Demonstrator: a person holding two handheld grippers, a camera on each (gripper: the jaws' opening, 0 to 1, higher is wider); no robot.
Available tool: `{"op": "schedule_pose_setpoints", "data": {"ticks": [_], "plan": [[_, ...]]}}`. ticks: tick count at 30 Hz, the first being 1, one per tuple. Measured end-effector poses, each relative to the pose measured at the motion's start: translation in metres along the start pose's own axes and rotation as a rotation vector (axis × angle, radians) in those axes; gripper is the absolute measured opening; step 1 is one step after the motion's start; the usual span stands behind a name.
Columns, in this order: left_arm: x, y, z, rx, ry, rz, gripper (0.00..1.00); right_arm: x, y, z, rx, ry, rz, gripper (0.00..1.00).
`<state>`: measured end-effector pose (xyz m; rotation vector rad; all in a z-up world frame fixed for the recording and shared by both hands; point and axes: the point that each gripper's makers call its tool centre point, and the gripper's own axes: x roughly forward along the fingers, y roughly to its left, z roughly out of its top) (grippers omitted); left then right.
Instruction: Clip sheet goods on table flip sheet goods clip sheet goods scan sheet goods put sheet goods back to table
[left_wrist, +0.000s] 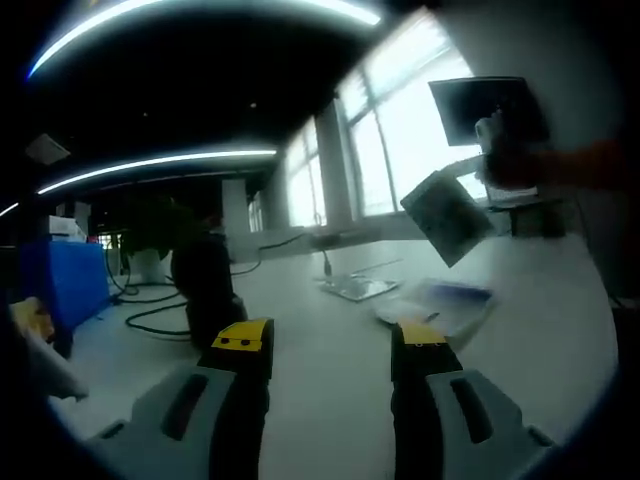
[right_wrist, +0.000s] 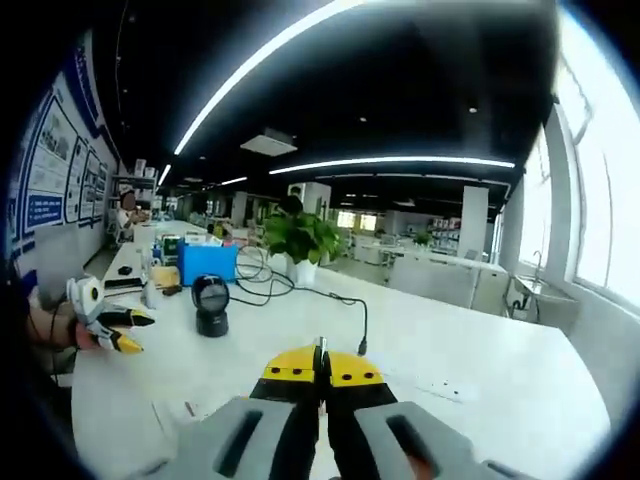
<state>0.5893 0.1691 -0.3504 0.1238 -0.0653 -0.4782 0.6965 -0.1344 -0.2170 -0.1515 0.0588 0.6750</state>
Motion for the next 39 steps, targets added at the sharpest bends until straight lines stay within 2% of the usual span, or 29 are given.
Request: {"op": "schedule_pose_setpoints", "data": {"ticks": [8, 13, 20, 30, 35, 39], "plan": [[0.000, 0.002, 0.001, -0.008, -0.004, 0.004, 0.40, 0.032, 0.011, 0.021, 0.026, -0.035, 0.015, 0.00], [0.000, 0.002, 0.000, -0.010, -0.004, 0.002, 0.40, 0.060, 0.024, 0.034, 0.047, -0.060, 0.034, 0.00], [0.000, 0.002, 0.000, -0.014, -0.006, 0.003, 0.40, 0.087, 0.044, 0.040, 0.074, -0.075, 0.076, 0.00], [0.001, 0.002, -0.001, -0.006, 0.001, 0.001, 0.40, 0.123, 0.069, 0.028, 0.129, -0.065, 0.139, 0.00], [0.001, 0.004, -0.002, -0.012, 0.003, 0.008, 0.40, 0.139, 0.078, 0.009, 0.159, -0.045, 0.172, 0.00], [0.001, 0.004, -0.003, -0.007, 0.008, 0.009, 0.40, 0.151, 0.073, -0.007, 0.181, -0.025, 0.176, 0.00]]}}
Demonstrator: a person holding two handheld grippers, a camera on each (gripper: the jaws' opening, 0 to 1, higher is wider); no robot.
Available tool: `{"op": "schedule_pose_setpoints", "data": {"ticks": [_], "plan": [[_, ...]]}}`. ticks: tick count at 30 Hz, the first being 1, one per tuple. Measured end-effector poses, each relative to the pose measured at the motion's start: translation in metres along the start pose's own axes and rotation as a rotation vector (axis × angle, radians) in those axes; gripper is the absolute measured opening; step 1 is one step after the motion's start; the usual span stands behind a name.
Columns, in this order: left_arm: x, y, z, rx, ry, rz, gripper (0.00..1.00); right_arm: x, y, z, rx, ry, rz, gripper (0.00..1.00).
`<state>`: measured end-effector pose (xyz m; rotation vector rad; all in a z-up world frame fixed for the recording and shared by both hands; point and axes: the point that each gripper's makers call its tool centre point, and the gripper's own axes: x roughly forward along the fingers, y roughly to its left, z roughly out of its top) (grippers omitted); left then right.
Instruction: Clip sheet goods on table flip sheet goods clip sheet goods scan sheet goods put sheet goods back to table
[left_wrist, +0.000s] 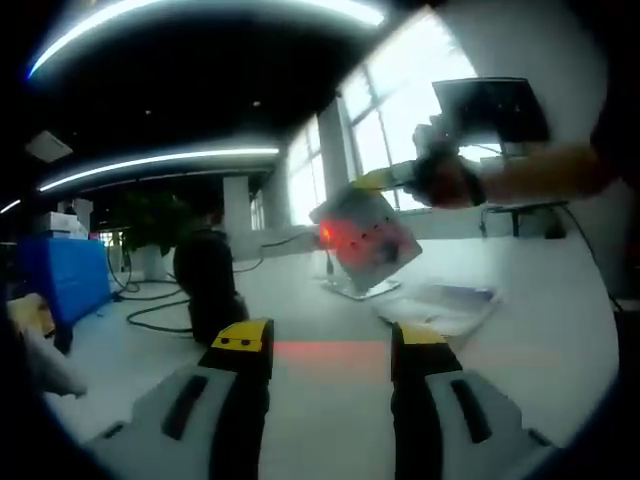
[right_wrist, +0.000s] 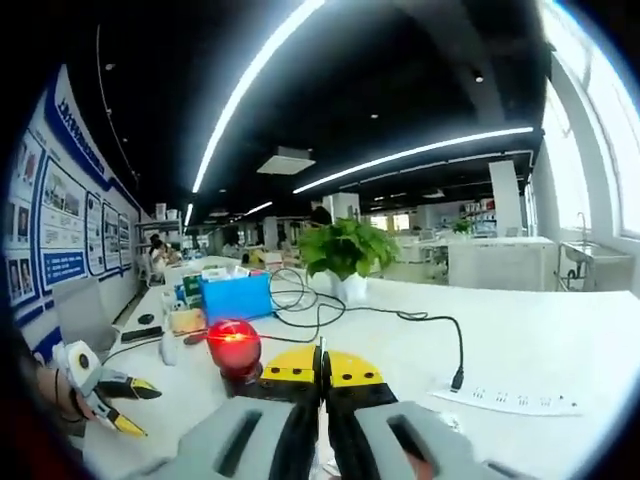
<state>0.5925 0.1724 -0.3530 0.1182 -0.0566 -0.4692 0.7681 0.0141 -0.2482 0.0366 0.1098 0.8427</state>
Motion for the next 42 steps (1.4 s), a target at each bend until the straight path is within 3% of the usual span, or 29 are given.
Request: {"op": "schedule_pose_setpoints", "data": {"ticks": [6, 12, 19, 24, 29, 39, 42], "plan": [[0.002, -0.001, -0.002, 0.011, 0.010, 0.000, 0.40, 0.004, -0.033, -0.013, 0.053, 0.015, -0.038, 0.00], [0.003, -0.001, -0.003, 0.014, 0.016, -0.001, 0.40, 0.007, -0.070, -0.026, 0.061, 0.050, -0.088, 0.00], [0.003, 0.000, -0.004, 0.017, 0.020, 0.005, 0.40, 0.018, -0.096, -0.045, 0.034, 0.099, -0.121, 0.00], [0.003, -0.002, -0.004, 0.020, 0.023, 0.006, 0.40, 0.025, -0.112, -0.058, 0.015, 0.132, -0.139, 0.00], [0.003, -0.003, -0.004, 0.025, 0.026, 0.006, 0.40, 0.034, -0.129, -0.088, -0.064, 0.225, -0.138, 0.00], [0.004, 0.003, -0.006, 0.024, 0.034, 0.024, 0.39, 0.048, -0.151, -0.128, -0.061, 0.288, -0.128, 0.00], [0.004, 0.003, -0.007, 0.032, 0.039, 0.026, 0.39, 0.049, -0.152, -0.132, -0.073, 0.298, -0.120, 0.00]]}}
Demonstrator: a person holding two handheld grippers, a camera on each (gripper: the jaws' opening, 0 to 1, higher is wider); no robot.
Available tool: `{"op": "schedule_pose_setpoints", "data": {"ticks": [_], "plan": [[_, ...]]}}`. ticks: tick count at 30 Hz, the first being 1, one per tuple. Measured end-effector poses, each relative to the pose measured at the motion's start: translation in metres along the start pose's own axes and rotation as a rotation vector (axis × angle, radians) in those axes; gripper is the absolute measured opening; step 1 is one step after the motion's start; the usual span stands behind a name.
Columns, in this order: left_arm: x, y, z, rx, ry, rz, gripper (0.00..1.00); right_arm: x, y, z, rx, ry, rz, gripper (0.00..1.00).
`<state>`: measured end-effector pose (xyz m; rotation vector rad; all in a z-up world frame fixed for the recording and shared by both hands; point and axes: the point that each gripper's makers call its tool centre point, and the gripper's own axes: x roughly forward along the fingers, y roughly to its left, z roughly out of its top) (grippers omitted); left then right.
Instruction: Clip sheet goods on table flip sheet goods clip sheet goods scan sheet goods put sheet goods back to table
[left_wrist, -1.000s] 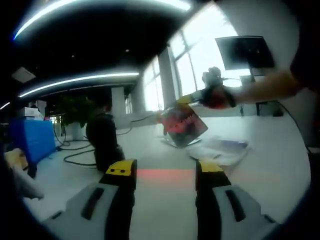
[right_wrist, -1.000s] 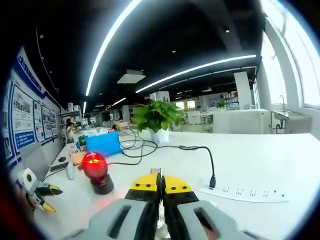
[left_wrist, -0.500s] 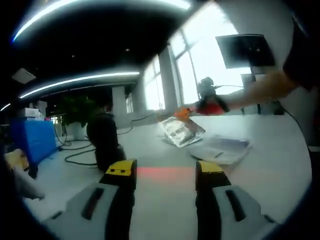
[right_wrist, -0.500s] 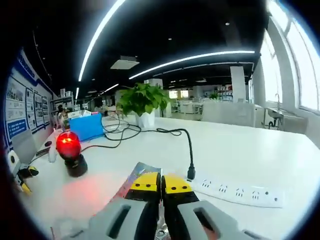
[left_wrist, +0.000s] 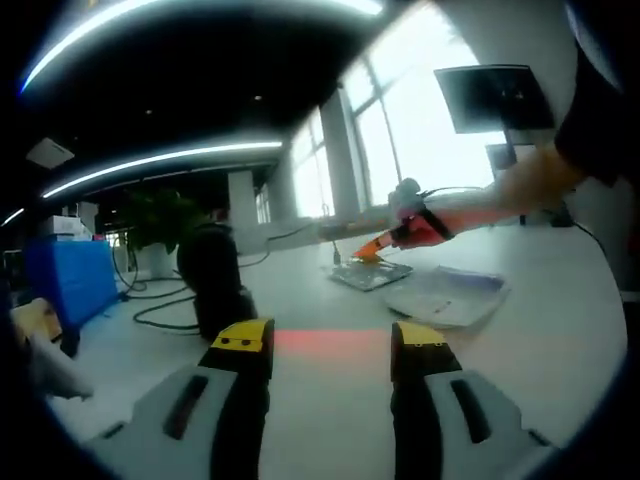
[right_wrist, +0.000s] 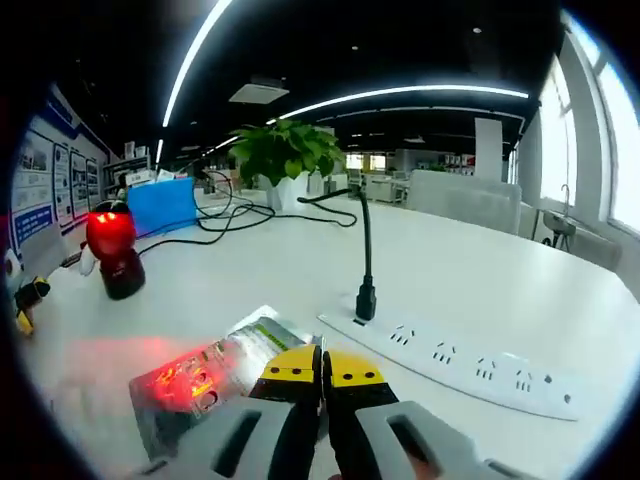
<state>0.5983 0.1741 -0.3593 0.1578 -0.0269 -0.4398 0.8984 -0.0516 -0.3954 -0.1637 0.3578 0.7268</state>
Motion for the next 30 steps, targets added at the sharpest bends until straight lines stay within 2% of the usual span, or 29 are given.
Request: {"op": "schedule_pose_setpoints", "data": {"ticks": [20, 23, 25, 26, 28, 30], "plan": [[-0.001, 0.001, -0.001, 0.000, -0.001, 0.003, 0.39, 0.003, -0.002, -0.011, -0.010, 0.020, 0.004, 0.00], [-0.001, 0.000, 0.000, 0.000, -0.002, -0.001, 0.39, 0.002, -0.007, -0.011, 0.021, 0.017, -0.009, 0.02], [-0.001, 0.000, 0.000, 0.000, -0.004, -0.003, 0.39, 0.000, -0.010, -0.005, 0.062, -0.017, -0.021, 0.07], [-0.001, 0.000, 0.000, -0.001, -0.004, -0.004, 0.39, -0.003, -0.011, 0.003, 0.105, -0.067, -0.030, 0.12], [-0.001, 0.000, 0.000, -0.002, -0.006, -0.003, 0.39, -0.008, -0.014, 0.013, 0.146, -0.113, -0.040, 0.22], [-0.001, 0.000, 0.000, -0.006, -0.007, -0.003, 0.39, -0.018, -0.015, 0.026, 0.149, -0.166, -0.055, 0.26]]}}
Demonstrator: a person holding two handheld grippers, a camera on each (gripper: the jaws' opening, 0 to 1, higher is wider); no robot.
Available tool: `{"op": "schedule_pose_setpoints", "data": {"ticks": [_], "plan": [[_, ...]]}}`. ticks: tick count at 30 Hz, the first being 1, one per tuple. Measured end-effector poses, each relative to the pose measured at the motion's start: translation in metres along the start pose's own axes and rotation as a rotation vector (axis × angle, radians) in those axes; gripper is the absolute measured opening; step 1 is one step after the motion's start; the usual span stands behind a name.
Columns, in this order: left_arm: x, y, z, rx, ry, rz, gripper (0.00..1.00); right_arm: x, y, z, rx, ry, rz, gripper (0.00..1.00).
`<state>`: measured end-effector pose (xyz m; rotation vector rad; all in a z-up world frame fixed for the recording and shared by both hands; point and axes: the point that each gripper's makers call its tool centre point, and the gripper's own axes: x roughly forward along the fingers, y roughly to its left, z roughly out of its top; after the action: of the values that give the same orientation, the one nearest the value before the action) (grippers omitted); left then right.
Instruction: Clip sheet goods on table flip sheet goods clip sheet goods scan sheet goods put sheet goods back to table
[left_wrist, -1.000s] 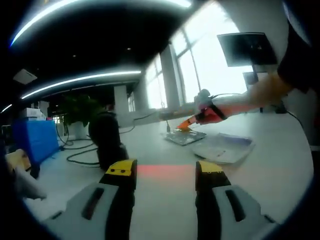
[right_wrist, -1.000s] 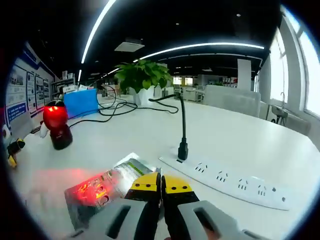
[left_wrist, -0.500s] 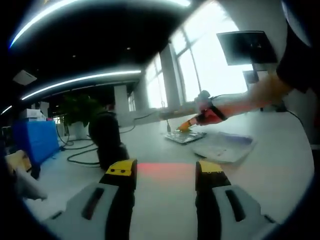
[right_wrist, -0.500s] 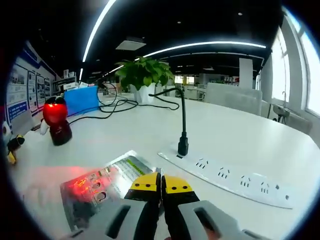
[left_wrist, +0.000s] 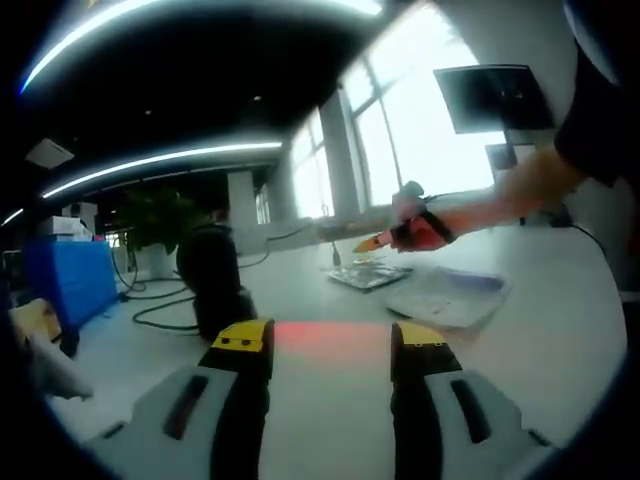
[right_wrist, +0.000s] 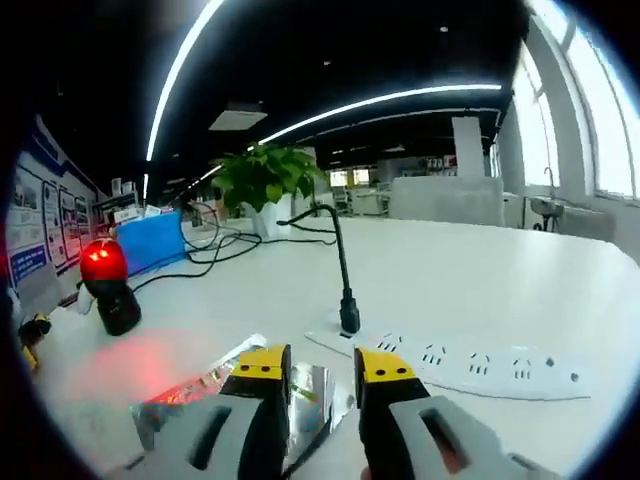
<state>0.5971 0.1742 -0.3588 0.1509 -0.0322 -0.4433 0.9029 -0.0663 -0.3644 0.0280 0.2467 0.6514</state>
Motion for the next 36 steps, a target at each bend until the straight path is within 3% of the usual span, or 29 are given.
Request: {"op": "schedule_pose_setpoints", "data": {"ticks": [6, 13, 20, 26, 36], "plan": [[0.000, 0.000, 0.001, -0.013, -0.006, -0.003, 0.39, -0.025, 0.019, 0.026, -0.017, -0.067, 0.020, 0.32], [0.000, -0.003, 0.002, -0.019, -0.011, -0.018, 0.39, -0.063, 0.060, 0.059, -0.015, -0.148, 0.072, 0.34], [-0.002, -0.001, 0.003, -0.048, -0.020, -0.016, 0.39, -0.099, 0.098, 0.074, -0.045, -0.181, 0.118, 0.34], [-0.002, -0.006, 0.003, -0.035, -0.016, -0.036, 0.39, -0.148, 0.120, 0.068, -0.081, -0.195, 0.119, 0.34], [-0.004, -0.001, 0.006, -0.100, -0.044, -0.026, 0.39, -0.221, 0.124, 0.044, -0.039, -0.266, 0.062, 0.34]]}}
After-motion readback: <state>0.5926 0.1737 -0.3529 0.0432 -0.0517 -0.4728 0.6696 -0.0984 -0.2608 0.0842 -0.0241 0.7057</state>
